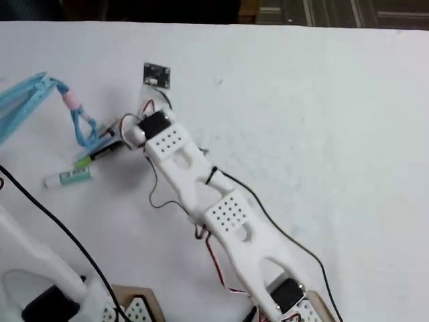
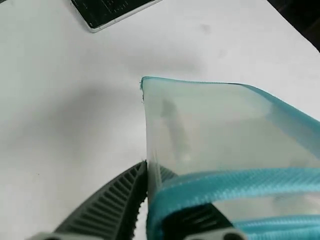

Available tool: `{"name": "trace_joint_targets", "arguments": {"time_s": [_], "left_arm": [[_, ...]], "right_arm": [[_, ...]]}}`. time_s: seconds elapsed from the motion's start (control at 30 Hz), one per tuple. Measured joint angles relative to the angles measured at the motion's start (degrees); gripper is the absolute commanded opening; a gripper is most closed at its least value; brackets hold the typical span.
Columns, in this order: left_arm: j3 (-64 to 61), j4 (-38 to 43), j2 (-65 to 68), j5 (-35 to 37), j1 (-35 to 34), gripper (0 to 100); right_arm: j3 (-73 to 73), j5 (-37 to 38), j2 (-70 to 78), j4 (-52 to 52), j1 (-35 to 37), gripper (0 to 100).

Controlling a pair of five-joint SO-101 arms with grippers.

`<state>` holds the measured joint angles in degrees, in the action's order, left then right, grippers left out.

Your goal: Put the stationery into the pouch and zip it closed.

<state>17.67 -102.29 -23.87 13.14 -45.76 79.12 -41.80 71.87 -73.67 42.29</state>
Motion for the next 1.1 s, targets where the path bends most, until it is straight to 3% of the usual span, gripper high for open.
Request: {"name": "trace_joint_targets", "arguments": {"time_s": [0.13, 0.3, 0.57, 0.67, 0.9, 1.0, 1.1], "left_arm": [[0.0, 0.0, 0.0, 0.0, 0.0, 2], [0.0, 0.0, 0.0, 0.0, 0.0, 2], [0.0, 0.0, 0.0, 0.0, 0.0, 2], [0.0, 0.0, 0.0, 0.0, 0.0, 2], [0.0, 0.0, 0.0, 0.0, 0.0, 2], [0.0, 0.0, 0.0, 0.0, 0.0, 2], [0.0, 0.0, 0.0, 0.0, 0.0, 2]], "right_arm": [[-1.67, 2.02, -0.09, 0.18, 0.18, 26.5], [-2.64, 6.15, -0.18, -0.35, -0.35, 11.4], [0.88, 10.02, -0.09, -1.49, 0.0, 21.7], [2.2, 18.81, -0.09, -1.93, 0.79, 21.6], [2.64, 53.63, 0.0, -3.16, 0.26, 21.6], [2.9, 55.65, 0.7, 1.05, 0.53, 21.5], [2.9, 48.79, 1.85, 8.62, 0.62, 21.5]]}}
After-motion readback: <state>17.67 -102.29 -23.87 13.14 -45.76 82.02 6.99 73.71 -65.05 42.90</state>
